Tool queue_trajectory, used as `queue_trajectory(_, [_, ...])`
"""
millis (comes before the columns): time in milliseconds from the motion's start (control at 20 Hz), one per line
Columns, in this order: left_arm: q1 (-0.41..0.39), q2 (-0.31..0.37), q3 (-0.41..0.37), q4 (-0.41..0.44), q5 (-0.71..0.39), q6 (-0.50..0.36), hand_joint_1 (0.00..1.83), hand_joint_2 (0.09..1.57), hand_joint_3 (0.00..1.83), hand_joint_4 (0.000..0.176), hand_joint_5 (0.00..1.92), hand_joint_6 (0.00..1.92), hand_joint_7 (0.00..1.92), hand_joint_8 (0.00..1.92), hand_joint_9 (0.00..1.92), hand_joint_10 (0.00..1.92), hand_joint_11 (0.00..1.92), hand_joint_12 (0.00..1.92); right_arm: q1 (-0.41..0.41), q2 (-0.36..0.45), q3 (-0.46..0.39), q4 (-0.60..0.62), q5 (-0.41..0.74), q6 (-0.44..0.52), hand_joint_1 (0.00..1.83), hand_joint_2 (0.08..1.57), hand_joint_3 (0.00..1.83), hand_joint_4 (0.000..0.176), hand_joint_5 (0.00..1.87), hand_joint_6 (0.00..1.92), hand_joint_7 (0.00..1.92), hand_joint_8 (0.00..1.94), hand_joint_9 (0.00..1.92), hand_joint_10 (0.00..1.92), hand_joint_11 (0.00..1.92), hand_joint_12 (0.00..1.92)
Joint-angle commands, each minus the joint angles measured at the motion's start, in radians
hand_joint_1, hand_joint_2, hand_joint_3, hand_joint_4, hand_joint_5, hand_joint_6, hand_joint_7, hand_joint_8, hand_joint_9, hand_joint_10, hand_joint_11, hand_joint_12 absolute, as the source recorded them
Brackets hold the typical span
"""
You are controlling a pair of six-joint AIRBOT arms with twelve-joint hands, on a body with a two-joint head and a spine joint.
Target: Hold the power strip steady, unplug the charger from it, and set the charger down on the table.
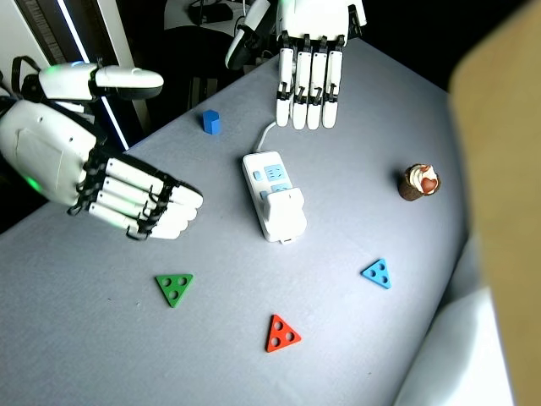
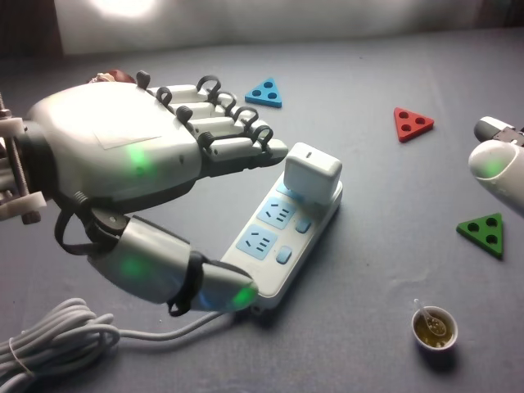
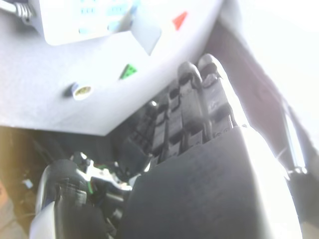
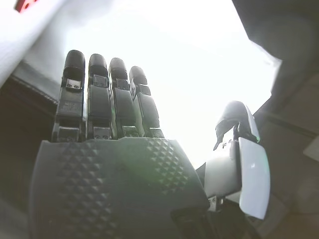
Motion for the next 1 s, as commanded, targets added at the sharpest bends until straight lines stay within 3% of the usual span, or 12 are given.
queue_trajectory(0, [-0.012, 0.006, -0.001, -0.011, -0.065, -0.001, 0.0, 0.96, 0.01, 0.0, 0.06, 0.0, 0.06, 0.01, 0.04, 0.0, 0.01, 0.06, 0.01, 0.001, 0.002, -0.056, 0.096, 0.005, 0.08, 1.0, 0.01, 0.0, 0.13, 0.02, 0.13, 0.01, 0.13, 0.02, 0.04, 0.19])
queue_trajectory(200, [-0.004, -0.002, -0.007, -0.023, -0.022, -0.001, 0.0, 0.96, 0.01, 0.0, 0.07, 0.01, 0.08, 0.01, 0.06, 0.01, 0.01, 0.06, 0.014, -0.015, 0.023, -0.056, 0.086, 0.002, 0.1, 1.01, 0.0, 0.0, 0.13, 0.0, 0.15, 0.0, 0.15, 0.0, 0.05, 0.19])
queue_trajectory(400, [0.038, -0.015, 0.002, -0.064, -0.024, 0.002, 0.0, 0.97, 0.01, 0.0, 0.08, 0.0, 0.08, 0.0, 0.06, 0.0, 0.02, 0.06, 0.042, -0.04, 0.057, -0.016, 0.045, -0.008, 0.31, 1.04, 0.01, 0.0, 0.14, 0.0, 0.16, 0.0, 0.17, 0.01, 0.08, 0.2])
queue_trajectory(450, [0.041, -0.022, 0.005, -0.064, -0.013, 0.005, 0.0, 0.97, 0.01, 0.0, 0.07, 0.0, 0.07, 0.0, 0.06, 0.0, 0.02, 0.06, 0.057, -0.046, 0.065, -0.009, 0.037, -0.008, 0.47, 1.04, 0.0, 0.0, 0.17, 0.0, 0.2, 0.0, 0.21, 0.01, 0.12, 0.23])
queue_trajectory(700, [0.066, -0.091, 0.039, -0.084, 0.03, 0.005, 0.0, 0.97, 0.01, 0.0, 0.08, 0.0, 0.07, 0.0, 0.07, 0.0, 0.03, 0.06, 0.088, -0.07, 0.091, -0.007, 0.003, -0.013, 0.94, 1.0, 0.0, 0.0, 0.16, 0.0, 0.18, 0.0, 0.19, 0.0, 0.07, 0.25])
queue_trajectory(800, [0.087, -0.13, 0.065, -0.09, 0.02, 0.005, 0.0, 0.98, 0.01, 0.0, 0.07, 0.0, 0.07, 0.0, 0.07, 0.0, 0.04, 0.06, 0.096, -0.091, 0.117, -0.006, -0.011, -0.017, 1.04, 1.01, 0.01, 0.0, 0.15, 0.0, 0.17, 0.0, 0.18, 0.0, 0.06, 0.26])
queue_trajectory(950, [0.128, -0.183, 0.102, -0.113, -0.003, 0.005, 0.0, 0.98, 0.0, 0.0, 0.08, 0.0, 0.07, 0.01, 0.07, 0.01, 0.03, 0.06, 0.123, -0.117, 0.149, 0.029, -0.042, -0.026, 1.14, 1.0, 0.0, 0.0, 0.17, 0.0, 0.19, 0.0, 0.21, 0.0, 0.01, 0.48])
